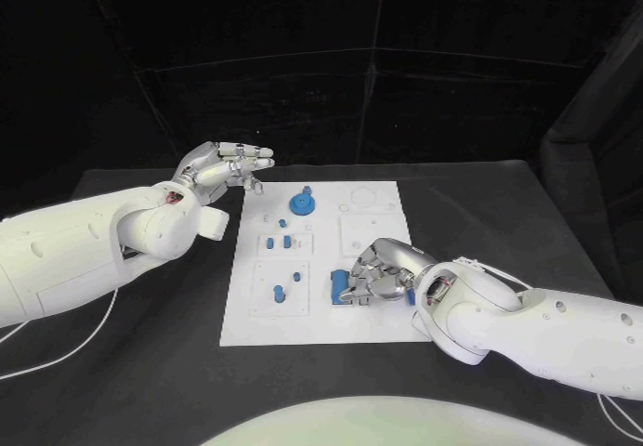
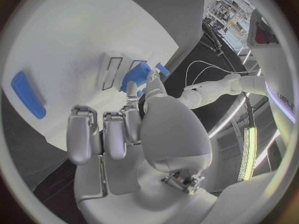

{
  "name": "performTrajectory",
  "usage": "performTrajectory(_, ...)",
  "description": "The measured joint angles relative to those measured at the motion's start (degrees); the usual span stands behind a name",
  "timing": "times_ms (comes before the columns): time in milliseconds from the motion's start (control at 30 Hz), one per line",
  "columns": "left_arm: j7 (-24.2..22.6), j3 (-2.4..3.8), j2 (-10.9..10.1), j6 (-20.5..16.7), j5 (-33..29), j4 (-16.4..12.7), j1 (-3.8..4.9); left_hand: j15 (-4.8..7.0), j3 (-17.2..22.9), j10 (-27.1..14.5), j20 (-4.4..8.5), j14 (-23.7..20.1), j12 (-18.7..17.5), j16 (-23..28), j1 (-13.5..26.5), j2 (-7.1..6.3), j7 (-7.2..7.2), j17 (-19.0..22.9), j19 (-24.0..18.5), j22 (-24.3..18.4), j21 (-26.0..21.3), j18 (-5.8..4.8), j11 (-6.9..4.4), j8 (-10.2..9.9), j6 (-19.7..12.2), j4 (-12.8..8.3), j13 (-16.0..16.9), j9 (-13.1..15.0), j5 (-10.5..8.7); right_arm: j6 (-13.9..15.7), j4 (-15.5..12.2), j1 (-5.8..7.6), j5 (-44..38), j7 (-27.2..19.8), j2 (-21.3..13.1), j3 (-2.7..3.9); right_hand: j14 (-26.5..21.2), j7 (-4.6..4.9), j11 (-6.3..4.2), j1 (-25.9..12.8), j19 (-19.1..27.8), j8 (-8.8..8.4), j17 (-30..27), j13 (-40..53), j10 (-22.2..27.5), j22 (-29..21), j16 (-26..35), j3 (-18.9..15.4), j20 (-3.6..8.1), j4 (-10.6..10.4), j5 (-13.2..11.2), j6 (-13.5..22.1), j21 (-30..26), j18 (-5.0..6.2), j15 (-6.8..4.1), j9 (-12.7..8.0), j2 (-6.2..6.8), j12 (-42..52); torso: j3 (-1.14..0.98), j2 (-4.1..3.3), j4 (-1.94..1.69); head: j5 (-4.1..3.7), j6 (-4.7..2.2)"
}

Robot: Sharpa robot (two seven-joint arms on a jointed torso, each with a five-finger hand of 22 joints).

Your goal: Assemble the parts on the task board

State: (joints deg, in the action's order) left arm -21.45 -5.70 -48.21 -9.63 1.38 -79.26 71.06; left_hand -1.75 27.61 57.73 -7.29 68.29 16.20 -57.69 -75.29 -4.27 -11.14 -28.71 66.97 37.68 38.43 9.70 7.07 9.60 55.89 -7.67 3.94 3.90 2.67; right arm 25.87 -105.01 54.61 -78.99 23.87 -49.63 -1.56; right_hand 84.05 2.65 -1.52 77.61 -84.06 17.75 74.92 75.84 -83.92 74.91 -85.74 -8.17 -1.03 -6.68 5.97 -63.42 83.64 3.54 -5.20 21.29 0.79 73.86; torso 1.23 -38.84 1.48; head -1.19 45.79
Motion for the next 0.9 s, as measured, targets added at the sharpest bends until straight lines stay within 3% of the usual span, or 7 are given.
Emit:
performTrajectory(167, 0.0, 0.00, 0.0, 0.0, 0.0, 0.0, 0.00, 0.00, -0.1, 0.0, 0.00, 0.0, 0.0, 0.0, 0.0, 0.00, 0.00, 0.0, 0.0, 0.0, 0.0, 0.00, 0.00, 0.0, 0.0, -0.1, 0.0, 0.0, 0.00, -0.2, 0.5, -0.11, -0.4, 0.7, 0.0, -0.14, 0.0, 0.00, 0.00, 0.7, 0.0, 0.00, 0.0, 1.7, 0.0, 0.0, 0.0, 0.1, 0.00, 0.1, 0.0, 0.0, 0.0, 0.01, 0.03, 0.0, -0.74, 0.0, -0.02, -0.01, 0.00, 0.13, 0.05)
performTrajectory(833, 0.1, 0.00, -0.1, 0.1, 0.0, 0.0, 0.00, 0.21, -0.2, -0.2, 0.20, -0.2, 0.0, -0.2, 0.0, 0.00, 0.00, 0.1, -0.2, 0.0, 0.0, 0.00, 0.21, 0.0, 0.0, -0.2, 0.0, 0.0, 0.00, -3.4, -0.5, -0.14, -0.6, 0.8, -2.2, -0.14, -0.1, 0.00, 0.10, 0.7, 0.0, -0.80, 0.0, 2.3, 0.1, 0.0, 0.0, -0.5, 0.00, 0.6, -0.4, 0.0, 0.0, 0.00, 0.11, 0.1, -0.72, 0.1, -0.06, -0.01, 0.07, 0.01, 0.30)
performTrajectory(900, 0.1, -0.01, -0.1, 0.1, 0.0, 0.0, 0.00, 0.21, -0.2, -0.2, 0.20, -0.2, 0.0, -0.2, 0.0, 0.00, 0.00, 0.1, -0.2, 0.0, 0.0, 0.00, 0.20, 0.0, 0.0, -0.2, 0.0, 0.0, 0.00, -3.0, -1.0, -0.14, -0.4, 0.3, -3.2, -0.14, -0.1, 0.66, 0.10, 0.2, 0.0, -1.57, 0.0, 2.3, 0.1, 0.0, 0.0, -0.6, 0.00, 0.5, -0.1, 0.7, 0.0, 0.01, 0.11, 0.0, -0.46, 0.1, -0.08, 0.02, 0.10, 0.00, 0.22)
